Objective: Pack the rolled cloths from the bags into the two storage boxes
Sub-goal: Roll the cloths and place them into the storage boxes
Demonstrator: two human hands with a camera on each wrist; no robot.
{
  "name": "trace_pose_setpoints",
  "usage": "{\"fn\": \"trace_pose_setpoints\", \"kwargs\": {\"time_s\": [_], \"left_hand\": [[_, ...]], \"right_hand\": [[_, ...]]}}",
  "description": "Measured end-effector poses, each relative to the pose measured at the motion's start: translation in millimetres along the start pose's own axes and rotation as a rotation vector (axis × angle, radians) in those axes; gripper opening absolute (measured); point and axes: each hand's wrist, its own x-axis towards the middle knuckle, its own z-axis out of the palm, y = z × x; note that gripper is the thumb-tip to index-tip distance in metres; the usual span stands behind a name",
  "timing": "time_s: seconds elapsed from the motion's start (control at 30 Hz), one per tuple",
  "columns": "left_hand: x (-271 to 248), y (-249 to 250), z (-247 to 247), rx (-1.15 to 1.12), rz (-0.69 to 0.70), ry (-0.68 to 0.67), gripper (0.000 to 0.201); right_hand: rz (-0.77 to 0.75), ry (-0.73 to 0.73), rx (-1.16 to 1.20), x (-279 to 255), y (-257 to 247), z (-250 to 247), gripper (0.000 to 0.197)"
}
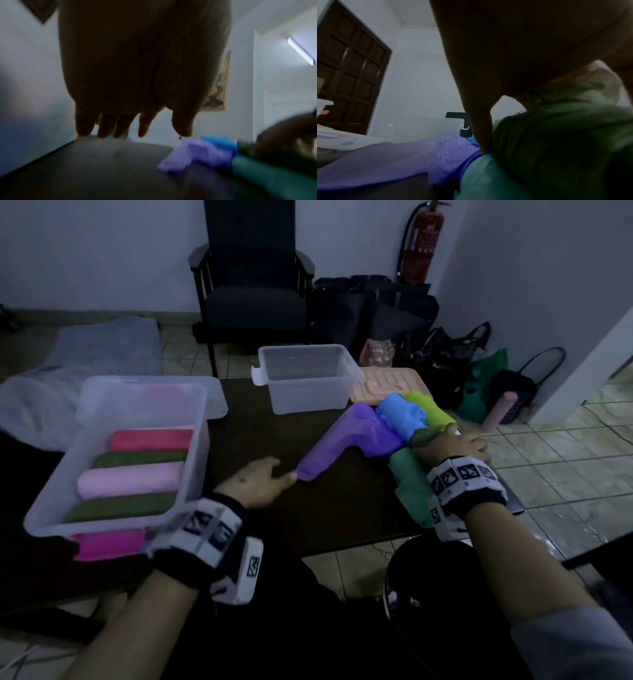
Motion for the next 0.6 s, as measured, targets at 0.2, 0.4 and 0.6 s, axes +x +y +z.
{"fn": "trace_pose_setpoints", "kwargs": {"time_s": [0.2,0.4,0.6], "left_hand": [[2,-57,61,0.17,-0.19,-0.024,0.074],[1,-74,82,0.205,-0.143,0.033,0.071],[2,-77,84,0.207,-0.132,0.062,0.07]], "right_hand": [[-0.01,-0.074,-0.002,-3,-5,10,0.059],[-0.078,-0.014,0.087,-10,-7,6,0.044],[-0.332,-0.024,0.068,-53,-42,-21,0.051]]}}
